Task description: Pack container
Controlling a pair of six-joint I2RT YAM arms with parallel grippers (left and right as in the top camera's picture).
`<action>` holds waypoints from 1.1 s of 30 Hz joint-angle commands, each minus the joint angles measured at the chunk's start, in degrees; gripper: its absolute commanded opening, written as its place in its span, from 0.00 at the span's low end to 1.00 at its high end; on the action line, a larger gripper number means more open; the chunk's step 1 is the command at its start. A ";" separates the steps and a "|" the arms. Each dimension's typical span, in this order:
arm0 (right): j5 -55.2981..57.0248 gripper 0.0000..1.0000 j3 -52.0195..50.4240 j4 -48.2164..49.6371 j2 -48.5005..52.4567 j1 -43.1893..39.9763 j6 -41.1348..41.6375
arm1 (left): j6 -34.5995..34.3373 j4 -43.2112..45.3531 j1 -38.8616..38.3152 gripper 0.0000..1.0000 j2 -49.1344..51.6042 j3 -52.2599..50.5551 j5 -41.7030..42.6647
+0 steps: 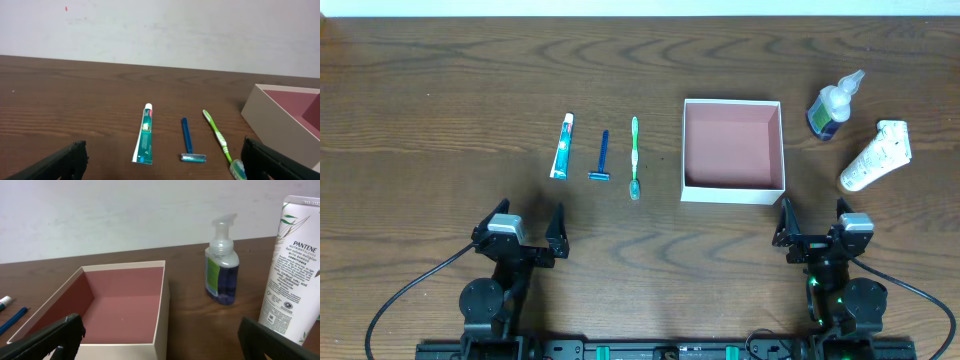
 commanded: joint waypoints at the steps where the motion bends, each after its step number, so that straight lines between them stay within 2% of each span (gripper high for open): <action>1: -0.22 0.99 -0.09 -0.28 -0.52 0.44 -0.61 | -0.11 -1.62 0.31 0.98 -0.35 -1.20 0.79; 33: 0.31 0.99 -0.09 1.20 -0.52 0.44 -0.37 | -0.11 -1.62 0.31 0.98 -0.35 -1.20 0.79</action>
